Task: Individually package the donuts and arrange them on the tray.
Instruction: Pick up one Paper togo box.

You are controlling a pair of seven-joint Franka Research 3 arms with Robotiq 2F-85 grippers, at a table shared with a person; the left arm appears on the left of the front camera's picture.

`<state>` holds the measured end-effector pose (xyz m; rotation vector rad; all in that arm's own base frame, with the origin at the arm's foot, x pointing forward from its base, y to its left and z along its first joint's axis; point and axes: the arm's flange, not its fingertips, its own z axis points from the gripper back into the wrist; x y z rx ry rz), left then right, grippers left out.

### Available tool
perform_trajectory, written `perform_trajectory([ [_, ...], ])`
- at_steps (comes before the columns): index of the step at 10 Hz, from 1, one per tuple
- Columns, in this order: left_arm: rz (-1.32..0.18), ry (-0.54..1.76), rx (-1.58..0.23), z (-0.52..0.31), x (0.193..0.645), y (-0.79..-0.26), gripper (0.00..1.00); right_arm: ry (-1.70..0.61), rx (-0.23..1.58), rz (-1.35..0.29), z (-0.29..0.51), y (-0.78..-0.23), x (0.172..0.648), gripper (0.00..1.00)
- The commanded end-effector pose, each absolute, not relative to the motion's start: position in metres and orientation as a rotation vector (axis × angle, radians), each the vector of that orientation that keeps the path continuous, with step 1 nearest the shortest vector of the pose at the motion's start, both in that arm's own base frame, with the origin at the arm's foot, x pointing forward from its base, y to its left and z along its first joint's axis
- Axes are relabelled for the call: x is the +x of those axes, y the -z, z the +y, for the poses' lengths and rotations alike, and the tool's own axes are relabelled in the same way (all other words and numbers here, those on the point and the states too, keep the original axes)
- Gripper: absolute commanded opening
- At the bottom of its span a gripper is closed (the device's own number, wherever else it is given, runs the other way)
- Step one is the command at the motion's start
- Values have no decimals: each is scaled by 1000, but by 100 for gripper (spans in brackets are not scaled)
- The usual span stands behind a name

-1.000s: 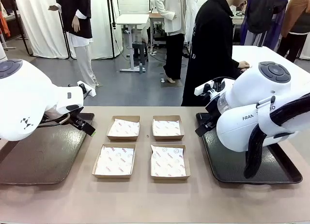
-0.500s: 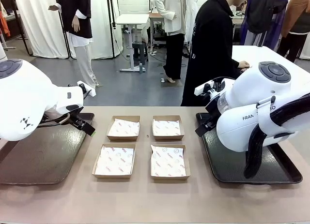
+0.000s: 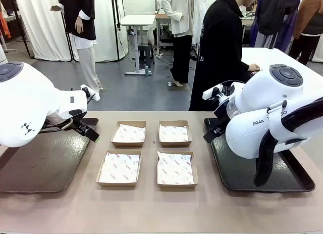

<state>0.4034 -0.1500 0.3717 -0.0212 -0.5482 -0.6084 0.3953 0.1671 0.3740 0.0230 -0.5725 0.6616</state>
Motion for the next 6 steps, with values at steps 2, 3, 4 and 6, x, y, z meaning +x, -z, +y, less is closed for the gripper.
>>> perform_trajectory([
  [2,-548,608,-21,-150,403,-372,100,-662,23,-573,167,-374,395,100],
  [3,-548,608,-21,-150,403,-372,100,-692,-75,-580,154,-379,369,100],
  [4,-533,635,-34,-132,379,-381,100,-720,-60,-555,137,-389,341,100],
  [6,-482,639,-60,-100,335,-394,100,-766,-44,-453,106,-397,289,100],
])
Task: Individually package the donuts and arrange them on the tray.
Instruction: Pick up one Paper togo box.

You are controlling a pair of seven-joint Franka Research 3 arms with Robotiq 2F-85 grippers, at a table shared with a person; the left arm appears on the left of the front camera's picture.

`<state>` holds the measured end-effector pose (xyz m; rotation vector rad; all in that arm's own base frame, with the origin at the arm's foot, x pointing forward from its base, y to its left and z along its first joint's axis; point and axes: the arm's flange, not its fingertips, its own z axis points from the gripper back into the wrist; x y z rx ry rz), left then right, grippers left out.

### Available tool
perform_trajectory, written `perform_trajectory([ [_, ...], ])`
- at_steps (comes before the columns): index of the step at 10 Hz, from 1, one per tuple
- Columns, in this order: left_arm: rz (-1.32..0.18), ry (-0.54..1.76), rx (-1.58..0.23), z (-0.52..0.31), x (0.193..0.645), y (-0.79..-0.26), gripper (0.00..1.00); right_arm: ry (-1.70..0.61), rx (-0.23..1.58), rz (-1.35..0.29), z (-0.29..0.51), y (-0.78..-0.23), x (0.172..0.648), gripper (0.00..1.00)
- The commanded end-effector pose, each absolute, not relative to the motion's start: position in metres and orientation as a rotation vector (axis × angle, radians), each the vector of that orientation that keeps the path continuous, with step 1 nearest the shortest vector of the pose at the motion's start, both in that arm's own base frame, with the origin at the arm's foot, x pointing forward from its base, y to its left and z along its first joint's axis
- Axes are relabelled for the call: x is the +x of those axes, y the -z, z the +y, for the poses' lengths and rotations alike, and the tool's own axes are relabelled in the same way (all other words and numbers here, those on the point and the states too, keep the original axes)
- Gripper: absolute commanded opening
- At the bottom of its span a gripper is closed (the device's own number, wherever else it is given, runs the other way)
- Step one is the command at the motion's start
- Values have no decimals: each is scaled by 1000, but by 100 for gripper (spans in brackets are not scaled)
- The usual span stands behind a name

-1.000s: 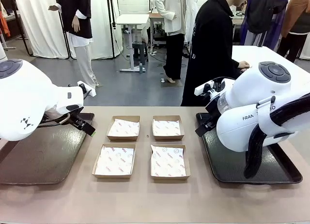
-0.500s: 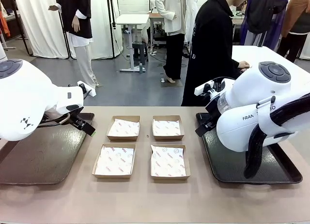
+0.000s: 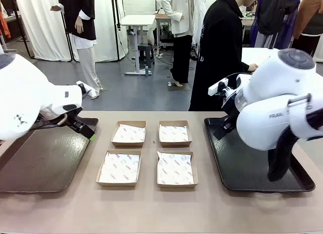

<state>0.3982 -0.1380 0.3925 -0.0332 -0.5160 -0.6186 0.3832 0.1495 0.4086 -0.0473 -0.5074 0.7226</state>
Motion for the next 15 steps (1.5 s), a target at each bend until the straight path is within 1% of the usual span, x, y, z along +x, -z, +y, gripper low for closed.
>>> perform_trajectory([
  [1,-435,642,-48,-90,314,-397,100,-779,-15,-368,94,-398,266,100],
  [2,-387,638,-53,-84,295,-399,100,-792,-14,-297,86,-398,248,100],
  [3,-355,648,-55,-79,286,-405,100,-795,-14,-254,81,-400,237,100],
  [5,-313,671,-84,-73,255,-412,100,-821,-12,-160,72,-399,209,100],
  [6,-309,677,-85,-68,246,-416,100,-813,-16,-151,69,-399,203,100],
  [7,-323,626,-67,-66,238,-417,100,-801,-33,-165,66,-400,202,100],
  [8,-292,660,-69,-97,334,-466,100,-794,-38,-137,104,-473,291,100],
  [11,-292,660,-69,-97,334,-466,100,-794,-38,-137,104,-473,291,100],
  [12,-283,658,-64,-94,326,-474,100,-794,-41,-131,101,-479,283,100],
  [13,-251,531,-279,-78,336,-473,100,-719,265,-142,74,-476,292,100],
  [14,-251,406,-440,-56,344,-476,100,-620,536,-174,44,-470,299,100],
  [15,-242,260,-586,-32,347,-476,100,-538,742,-222,15,-462,304,100],
])
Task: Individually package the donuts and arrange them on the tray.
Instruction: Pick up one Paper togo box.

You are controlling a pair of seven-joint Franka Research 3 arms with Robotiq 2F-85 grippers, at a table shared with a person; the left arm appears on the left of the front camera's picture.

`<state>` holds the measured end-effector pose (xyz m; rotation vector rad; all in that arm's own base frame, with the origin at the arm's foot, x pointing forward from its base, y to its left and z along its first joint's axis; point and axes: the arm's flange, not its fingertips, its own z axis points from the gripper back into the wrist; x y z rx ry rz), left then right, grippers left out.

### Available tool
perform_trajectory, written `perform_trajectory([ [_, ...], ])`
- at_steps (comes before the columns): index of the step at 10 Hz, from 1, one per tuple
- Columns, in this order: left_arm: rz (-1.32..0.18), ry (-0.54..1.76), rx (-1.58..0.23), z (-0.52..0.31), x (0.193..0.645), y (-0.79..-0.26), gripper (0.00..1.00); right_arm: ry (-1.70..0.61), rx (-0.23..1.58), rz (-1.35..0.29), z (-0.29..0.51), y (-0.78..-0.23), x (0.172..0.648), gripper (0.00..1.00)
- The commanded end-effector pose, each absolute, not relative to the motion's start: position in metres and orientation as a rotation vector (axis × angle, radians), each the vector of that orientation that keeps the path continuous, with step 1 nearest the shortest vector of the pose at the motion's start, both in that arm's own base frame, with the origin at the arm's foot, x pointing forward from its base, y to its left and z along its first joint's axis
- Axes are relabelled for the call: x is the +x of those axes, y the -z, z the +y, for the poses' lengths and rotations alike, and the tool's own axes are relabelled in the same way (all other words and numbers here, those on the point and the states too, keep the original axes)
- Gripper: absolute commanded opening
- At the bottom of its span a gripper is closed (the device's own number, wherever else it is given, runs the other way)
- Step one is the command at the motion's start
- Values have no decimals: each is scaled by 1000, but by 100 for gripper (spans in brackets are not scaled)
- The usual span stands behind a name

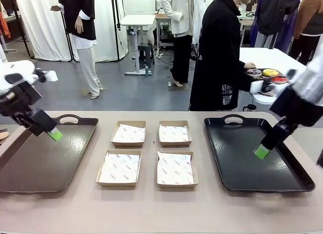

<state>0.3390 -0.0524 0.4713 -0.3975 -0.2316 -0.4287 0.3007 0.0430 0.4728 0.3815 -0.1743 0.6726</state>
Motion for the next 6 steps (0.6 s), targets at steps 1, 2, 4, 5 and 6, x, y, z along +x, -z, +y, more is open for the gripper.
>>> perform_trajectory([
  [1,-263,172,-701,-8,349,-476,100,-467,923,-267,-14,-450,303,100],
  [2,-277,115,-784,13,348,-478,100,-408,1009,-297,-36,-438,301,100],
  [4,-282,31,-902,51,343,-478,100,-259,1136,-332,-83,-416,299,100],
  [5,-291,-22,-943,74,339,-472,100,-193,1177,-335,-103,-409,297,100],
  [6,-297,-74,-981,92,335,-466,100,-153,1216,-348,-117,-406,294,100],
])
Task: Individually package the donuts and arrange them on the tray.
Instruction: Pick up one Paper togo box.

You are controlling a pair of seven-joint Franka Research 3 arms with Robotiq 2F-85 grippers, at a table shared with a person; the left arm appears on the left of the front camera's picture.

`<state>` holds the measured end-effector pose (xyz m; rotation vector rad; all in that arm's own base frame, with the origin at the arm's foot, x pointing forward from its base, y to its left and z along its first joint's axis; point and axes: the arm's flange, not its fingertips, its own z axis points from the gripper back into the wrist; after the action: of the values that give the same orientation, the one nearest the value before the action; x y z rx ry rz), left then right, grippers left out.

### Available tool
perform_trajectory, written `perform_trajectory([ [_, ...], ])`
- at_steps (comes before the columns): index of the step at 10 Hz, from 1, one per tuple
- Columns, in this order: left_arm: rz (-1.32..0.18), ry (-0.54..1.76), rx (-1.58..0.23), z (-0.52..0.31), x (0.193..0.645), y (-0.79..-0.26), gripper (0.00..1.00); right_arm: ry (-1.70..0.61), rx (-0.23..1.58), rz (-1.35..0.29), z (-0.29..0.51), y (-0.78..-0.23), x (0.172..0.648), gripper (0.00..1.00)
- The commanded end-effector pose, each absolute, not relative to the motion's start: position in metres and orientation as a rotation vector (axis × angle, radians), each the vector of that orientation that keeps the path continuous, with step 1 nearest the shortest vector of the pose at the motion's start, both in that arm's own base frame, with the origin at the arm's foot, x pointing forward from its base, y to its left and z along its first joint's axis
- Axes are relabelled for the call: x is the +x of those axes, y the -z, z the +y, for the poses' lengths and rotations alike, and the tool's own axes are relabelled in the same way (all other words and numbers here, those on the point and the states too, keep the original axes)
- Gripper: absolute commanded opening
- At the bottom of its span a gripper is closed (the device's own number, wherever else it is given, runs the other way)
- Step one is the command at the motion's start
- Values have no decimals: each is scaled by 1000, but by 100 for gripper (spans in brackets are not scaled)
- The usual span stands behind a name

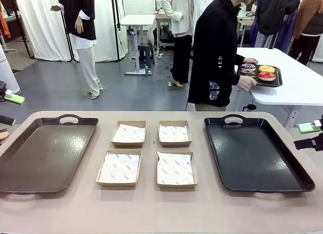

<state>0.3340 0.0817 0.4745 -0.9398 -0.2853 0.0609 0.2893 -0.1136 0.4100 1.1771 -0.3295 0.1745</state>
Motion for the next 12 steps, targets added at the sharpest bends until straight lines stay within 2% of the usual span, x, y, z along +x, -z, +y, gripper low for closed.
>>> perform_trajectory([
  [1,-306,-117,-1011,107,333,-460,100,-117,1231,-362,-130,-404,289,100],
  [7,-323,-182,-1221,152,295,-441,100,-4,1244,-363,-176,-403,270,100],
  [12,-250,-178,-1218,153,288,-438,100,-40,1264,-356,-183,-407,268,100],
])
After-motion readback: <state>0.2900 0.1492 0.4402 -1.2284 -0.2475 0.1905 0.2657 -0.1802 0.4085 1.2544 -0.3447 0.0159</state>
